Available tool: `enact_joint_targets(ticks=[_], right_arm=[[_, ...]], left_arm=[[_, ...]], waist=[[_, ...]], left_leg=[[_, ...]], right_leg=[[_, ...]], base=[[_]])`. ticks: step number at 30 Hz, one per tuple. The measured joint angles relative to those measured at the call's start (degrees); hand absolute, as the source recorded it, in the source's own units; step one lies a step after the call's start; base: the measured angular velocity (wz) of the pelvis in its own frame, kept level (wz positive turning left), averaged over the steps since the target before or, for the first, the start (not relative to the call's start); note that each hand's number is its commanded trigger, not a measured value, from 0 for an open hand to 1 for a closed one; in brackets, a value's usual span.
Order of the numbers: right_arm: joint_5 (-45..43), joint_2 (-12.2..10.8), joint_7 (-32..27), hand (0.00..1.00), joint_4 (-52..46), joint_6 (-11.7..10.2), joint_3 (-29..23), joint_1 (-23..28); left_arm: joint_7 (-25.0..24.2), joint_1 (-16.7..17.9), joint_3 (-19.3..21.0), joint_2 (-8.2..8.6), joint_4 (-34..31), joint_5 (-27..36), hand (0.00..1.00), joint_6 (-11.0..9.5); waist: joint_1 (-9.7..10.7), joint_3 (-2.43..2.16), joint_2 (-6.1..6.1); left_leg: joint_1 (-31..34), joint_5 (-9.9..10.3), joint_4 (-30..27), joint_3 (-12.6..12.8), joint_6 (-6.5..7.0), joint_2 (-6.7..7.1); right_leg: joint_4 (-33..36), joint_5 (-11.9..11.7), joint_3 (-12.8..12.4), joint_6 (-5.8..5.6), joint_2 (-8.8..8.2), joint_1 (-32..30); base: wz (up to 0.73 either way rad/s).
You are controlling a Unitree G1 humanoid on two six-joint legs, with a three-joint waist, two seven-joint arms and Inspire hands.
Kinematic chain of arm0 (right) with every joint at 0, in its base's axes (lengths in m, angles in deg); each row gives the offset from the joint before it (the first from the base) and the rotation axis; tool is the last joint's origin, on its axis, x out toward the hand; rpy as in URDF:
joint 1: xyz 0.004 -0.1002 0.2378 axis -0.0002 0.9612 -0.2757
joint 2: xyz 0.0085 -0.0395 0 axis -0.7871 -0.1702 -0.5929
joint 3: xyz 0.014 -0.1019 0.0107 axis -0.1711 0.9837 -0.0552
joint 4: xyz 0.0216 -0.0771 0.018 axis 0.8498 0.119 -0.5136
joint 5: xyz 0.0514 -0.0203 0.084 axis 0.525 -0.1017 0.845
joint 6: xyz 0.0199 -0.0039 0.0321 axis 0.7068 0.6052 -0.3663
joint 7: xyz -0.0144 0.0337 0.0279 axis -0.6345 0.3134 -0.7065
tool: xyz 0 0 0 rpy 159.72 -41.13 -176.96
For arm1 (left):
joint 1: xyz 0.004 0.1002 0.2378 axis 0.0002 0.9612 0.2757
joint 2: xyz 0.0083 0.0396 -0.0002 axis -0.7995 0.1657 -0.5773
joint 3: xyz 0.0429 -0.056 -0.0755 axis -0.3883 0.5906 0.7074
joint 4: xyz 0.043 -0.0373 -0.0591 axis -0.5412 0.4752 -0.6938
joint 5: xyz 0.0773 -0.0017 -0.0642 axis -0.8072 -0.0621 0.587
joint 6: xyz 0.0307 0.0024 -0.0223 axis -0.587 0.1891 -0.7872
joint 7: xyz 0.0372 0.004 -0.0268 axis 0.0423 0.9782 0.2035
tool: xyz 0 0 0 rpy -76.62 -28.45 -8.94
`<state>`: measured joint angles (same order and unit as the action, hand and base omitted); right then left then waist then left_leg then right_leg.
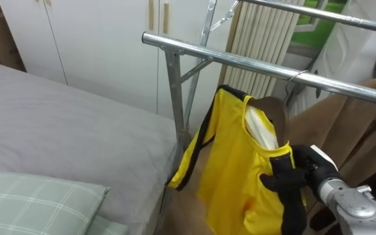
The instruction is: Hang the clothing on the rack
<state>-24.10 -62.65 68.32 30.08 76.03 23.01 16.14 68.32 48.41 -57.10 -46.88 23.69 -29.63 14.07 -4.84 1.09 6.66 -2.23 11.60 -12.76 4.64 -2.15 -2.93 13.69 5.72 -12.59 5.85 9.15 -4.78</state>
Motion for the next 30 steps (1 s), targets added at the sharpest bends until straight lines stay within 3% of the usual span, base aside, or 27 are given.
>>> enact_joint_targets(ticks=[23,30], right_arm=[[0.0,-0.1,0.0,0.00,0.1,0.0,-0.8,0.0],[0.2,-0.1,-0.4,0.00,0.0,0.0,-0.8,0.0]], left_arm=[[-0.6,0.0,0.0,-0.20,0.0,0.0,0.00,0.6],[-0.6,0.0,0.0,-0.44,0.0,0.0,0.00,0.7]], waist=[[0.0,0.01,-0.08],[-0.1,0.00,-0.07]], left_leg=[[-0.4,0.3,0.6,0.1,0.37,-0.08],[-0.4,0.3,0.5,0.0,0.32,-0.26]], right_leg=[[0.1,-0.5,0.4,0.13,0.11,-0.1],[0.2,-0.4,-0.8,0.33,0.68,-0.1]], base=[[-0.01],[-0.01]])
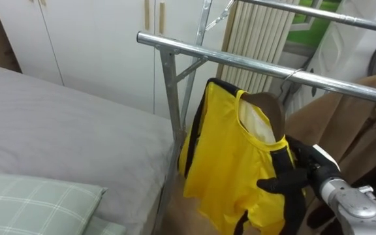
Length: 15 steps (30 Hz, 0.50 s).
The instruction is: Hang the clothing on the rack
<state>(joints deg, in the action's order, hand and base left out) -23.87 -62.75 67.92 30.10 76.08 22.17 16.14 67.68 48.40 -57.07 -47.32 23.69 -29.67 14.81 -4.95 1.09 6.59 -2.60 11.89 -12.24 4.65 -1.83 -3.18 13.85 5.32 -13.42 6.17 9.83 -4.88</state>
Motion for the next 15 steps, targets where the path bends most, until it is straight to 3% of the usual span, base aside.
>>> enact_joint_targets(ticks=[15], right_arm=[[-0.1,0.0,-0.1,0.00,-2.0,0.1,0.0,0.0]], left_arm=[[-0.1,0.0,0.1,0.00,0.0,0.0,0.00,0.4]], waist=[[0.1,-0.09,0.14]], left_leg=[[0.5,0.0,-0.9,-0.1,-0.01,0.06]], right_leg=[[0.0,-0.3,-0.9,-0.38,0.13,-0.2]], base=[[-0.02]])
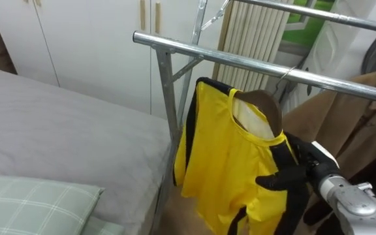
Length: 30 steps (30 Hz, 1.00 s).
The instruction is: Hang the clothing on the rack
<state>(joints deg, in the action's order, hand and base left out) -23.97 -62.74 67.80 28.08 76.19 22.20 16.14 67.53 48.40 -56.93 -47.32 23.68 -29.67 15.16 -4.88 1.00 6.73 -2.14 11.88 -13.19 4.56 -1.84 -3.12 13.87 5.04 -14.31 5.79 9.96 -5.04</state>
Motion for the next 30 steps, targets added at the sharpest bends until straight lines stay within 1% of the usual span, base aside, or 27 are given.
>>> enact_joint_targets(ticks=[6,10,14,18,20,23,25,27,30], right_arm=[[-0.1,0.0,-0.9,0.00,-3.6,0.0,0.0,0.0],[-0.4,0.0,-1.6,0.00,-4.3,0.0,-0.2,0.0],[-0.6,0.1,-2.6,0.00,-4.4,0.0,-1.9,0.0],[-0.6,0.4,-5.0,0.00,-5.0,0.0,-3.0,0.0],[-0.6,0.6,-5.6,0.00,-5.0,0.0,-3.1,0.0],[-0.4,1.1,-5.9,0.00,-5.0,0.0,-3.4,0.0],[-0.2,1.2,-6.2,0.00,-5.1,0.0,-4.5,0.0],[-0.1,1.2,-7.5,0.00,-5.7,0.0,-6.7,0.0],[1.5,1.3,-9.8,0.00,-6.0,0.0,-9.4,0.0]], left_arm=[[0.0,0.0,0.6,0.01,0.0,0.0,0.00,0.0],[0.0,0.0,1.1,0.01,0.0,0.0,0.00,0.0],[0.0,0.0,1.1,0.02,0.8,0.0,0.00,0.0],[-0.3,0.0,1.1,-0.02,1.7,0.0,0.00,0.0],[-0.6,0.0,1.1,-0.04,1.9,0.0,0.00,0.1],[-1.5,0.0,1.6,-0.26,1.9,-0.6,0.00,0.1],[-1.6,0.0,2.5,-0.25,1.8,-2.3,0.00,0.1],[-1.7,0.0,3.4,-0.24,1.8,-3.7,0.00,0.1],[-1.7,0.1,4.2,-0.14,1.8,-3.8,0.00,0.4]], waist=[[0.0,-0.05,0.07],[0.1,-0.07,0.09],[1.4,-0.09,0.06],[2.9,-0.14,-0.12],[3.3,-0.13,-0.25],[3.4,-0.19,-0.35],[3.5,-0.20,-0.36],[4.1,-0.21,-0.36],[4.7,-0.25,-0.30]], left_leg=[[0.1,0.0,0.0,-0.1,0.00,0.01],[0.1,0.0,-0.1,-0.1,0.00,0.01],[0.2,0.0,0.0,-0.1,-0.04,-0.02],[0.4,0.1,0.0,0.0,-0.07,-0.07],[0.4,0.1,0.0,0.1,-0.08,-0.12],[0.4,0.1,0.3,0.2,-0.09,-0.15],[0.4,0.1,0.4,0.1,-0.09,-0.16],[0.4,0.1,0.4,0.0,-0.11,-0.23],[0.4,0.0,0.4,0.2,-0.12,-0.27]], right_leg=[[-0.1,-0.2,0.0,0.07,-0.02,0.0],[-0.2,-0.2,0.1,0.12,-0.04,0.0],[-0.3,-0.3,0.1,0.02,-0.03,0.0],[-0.2,-0.5,0.1,0.07,0.01,-0.1],[-0.3,-0.5,0.1,0.12,0.06,-0.3],[-0.3,-0.5,0.0,0.11,0.13,-0.5],[-0.3,-0.6,0.0,0.14,0.16,-0.5],[-0.6,-0.6,0.0,0.20,0.15,0.0],[-1.3,-0.8,-0.1,0.22,0.15,-0.1]], base=[[0.00],[0.00],[0.00],[0.00],[0.00],[0.00],[0.00],[0.02],[-0.01]])
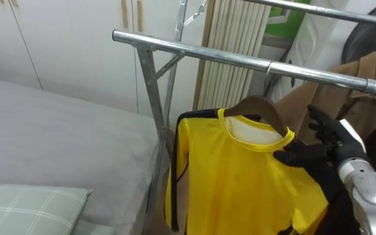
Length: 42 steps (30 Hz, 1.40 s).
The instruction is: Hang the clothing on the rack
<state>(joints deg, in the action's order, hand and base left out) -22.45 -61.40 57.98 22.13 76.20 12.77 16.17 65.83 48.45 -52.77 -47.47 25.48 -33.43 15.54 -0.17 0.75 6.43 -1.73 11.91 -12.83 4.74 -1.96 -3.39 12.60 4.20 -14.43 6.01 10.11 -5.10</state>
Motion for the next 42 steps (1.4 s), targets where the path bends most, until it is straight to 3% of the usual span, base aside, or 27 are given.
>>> enact_joint_targets(ticks=[10,22,29,32,35,39,42], right_arm=[[7.2,1.8,-4.3,0.00,0.1,0.0,-2.9,4.7],[5.3,1.7,-7.1,0.00,-1.2,0.0,-4.9,13.7],[5.0,0.2,-8.0,0.00,-2.9,-0.7,-6.8,17.7],[5.3,-2.1,-8.2,0.00,-2.9,-1.7,-6.8,20.6],[5.1,-4.8,-8.2,0.00,-2.7,-2.2,-6.6,24.5],[5.1,-10.7,-8.1,0.00,1.2,-2.3,-4.2,28.8],[5.4,-13.6,-7.9,0.00,5.8,-2.3,-1.2,29.5]], left_arm=[[0.1,0.3,2.1,0.58,0.0,0.0,0.00,0.1],[0.1,2.3,2.6,1.20,-0.4,0.0,0.00,0.1],[0.1,2.6,2.6,1.30,-0.4,0.0,0.00,0.1],[0.2,2.6,2.3,1.49,-0.4,0.1,0.00,0.1],[0.3,2.6,2.3,1.96,-0.4,0.2,0.00,0.1],[1.7,1.9,2.3,2.20,-0.4,0.1,0.00,0.0],[3.2,1.8,1.9,2.38,-0.4,0.5,0.00,-0.7]], waist=[[0.3,-0.05,0.12],[2.2,-0.02,0.09],[2.3,0.04,-0.16],[2.3,0.11,-0.60],[2.2,0.14,-1.85],[2.0,-0.21,-2.75],[2.0,-0.32,-3.26]], left_leg=[[0.1,0.0,0.0,0.6,-0.01,0.16],[-0.1,0.0,0.1,1.8,-0.01,0.18],[-0.7,0.5,1.1,3.0,0.53,0.05],[-0.8,0.5,1.1,3.0,0.57,-0.07],[-1.4,0.5,1.2,3.1,0.55,-0.22],[-2.0,0.6,1.6,3.6,0.41,-0.35],[-2.5,0.6,2.1,4.0,0.41,-0.35]], right_leg=[[-0.8,-0.3,-1.0,-0.71,-0.09,0.1],[-0.6,-0.5,-2.8,-1.05,0.19,-0.1],[0.1,-0.5,-2.7,-1.14,0.35,-0.7],[-0.1,-0.4,-2.8,-1.05,0.46,-0.5],[-0.4,-0.4,-3.2,-0.98,0.66,0.1],[0.1,-0.2,-3.7,-0.69,0.99,0.2],[0.2,-0.2,-3.2,-0.61,0.89,0.2]], base=[[-0.04],[-0.08],[-0.04],[0.00],[-0.04],[-0.07],[-0.06]])
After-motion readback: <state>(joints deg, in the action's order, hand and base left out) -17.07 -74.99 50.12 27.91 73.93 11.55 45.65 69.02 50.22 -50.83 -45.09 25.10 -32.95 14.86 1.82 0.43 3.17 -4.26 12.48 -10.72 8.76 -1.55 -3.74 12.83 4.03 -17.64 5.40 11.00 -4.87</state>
